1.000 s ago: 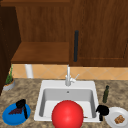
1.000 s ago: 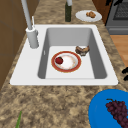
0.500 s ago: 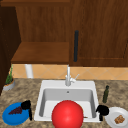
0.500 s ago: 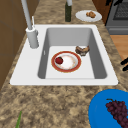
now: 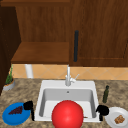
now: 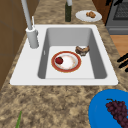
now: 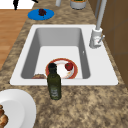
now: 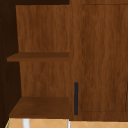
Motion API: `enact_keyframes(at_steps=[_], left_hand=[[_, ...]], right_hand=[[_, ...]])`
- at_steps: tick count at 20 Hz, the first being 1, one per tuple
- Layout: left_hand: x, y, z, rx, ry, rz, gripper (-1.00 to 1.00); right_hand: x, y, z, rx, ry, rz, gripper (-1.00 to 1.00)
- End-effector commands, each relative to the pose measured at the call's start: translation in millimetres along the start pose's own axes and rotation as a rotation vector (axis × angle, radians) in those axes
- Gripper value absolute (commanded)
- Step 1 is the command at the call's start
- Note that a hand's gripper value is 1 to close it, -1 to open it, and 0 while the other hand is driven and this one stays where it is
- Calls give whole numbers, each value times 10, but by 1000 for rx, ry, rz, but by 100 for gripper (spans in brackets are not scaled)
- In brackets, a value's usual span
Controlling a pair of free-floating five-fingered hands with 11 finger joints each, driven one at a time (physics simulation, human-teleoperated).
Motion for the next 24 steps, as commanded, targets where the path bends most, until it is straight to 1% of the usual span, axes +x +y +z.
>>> enact_keyframes(at_steps=[1, 5, 6, 7, 8, 9, 10, 12, 15, 16, 18, 20, 21, 23, 24], left_hand=[[-37, -7, -11, -71, -101, -32, -100], [-44, -23, -7, -74, -110, -29, -100], [-52, -34, -4, -65, -115, -33, -100], [-52, -37, -5, -57, -111, -30, -100], [-37, -42, 2, -55, -103, -35, -100], [23, -72, -10, -55, -81, -26, -100], [86, -99, -28, -48, -58, -36, -100], [151, -133, -31, -50, -53, -38, -100], [312, -217, -41, -48, -34, -39, -100], [343, -230, -37, -54, -36, -43, -100], [390, -254, -6, -57, -55, -54, -100], [430, -295, 34, -53, -80, -60, -100], [452, -331, 53, -50, -84, -63, -100], [524, -377, 113, -48, -79, -65, -100], [516, -392, 148, -53, -92, -65, -100]], right_hand=[[0, 0, 0, 0, 0, 0, 0], [0, 0, 0, 0, 0, 0, 0], [0, 0, 0, 0, 0, 0, 0], [0, 0, 0, 0, 0, 0, 0], [0, 0, 0, 0, 0, 0, 0], [0, 0, 0, 0, 0, 0, 0], [0, 0, 0, 0, 0, 0, 0], [0, 0, 0, 0, 0, 0, 0], [0, 0, 0, 0, 0, 0, 0], [0, 0, 0, 0, 0, 0, 0], [0, 0, 0, 0, 0, 0, 0], [0, 0, 0, 0, 0, 0, 0], [0, 0, 0, 0, 0, 0, 0], [0, 0, 0, 0, 0, 0, 0], [0, 0, 0, 0, 0, 0, 0]])
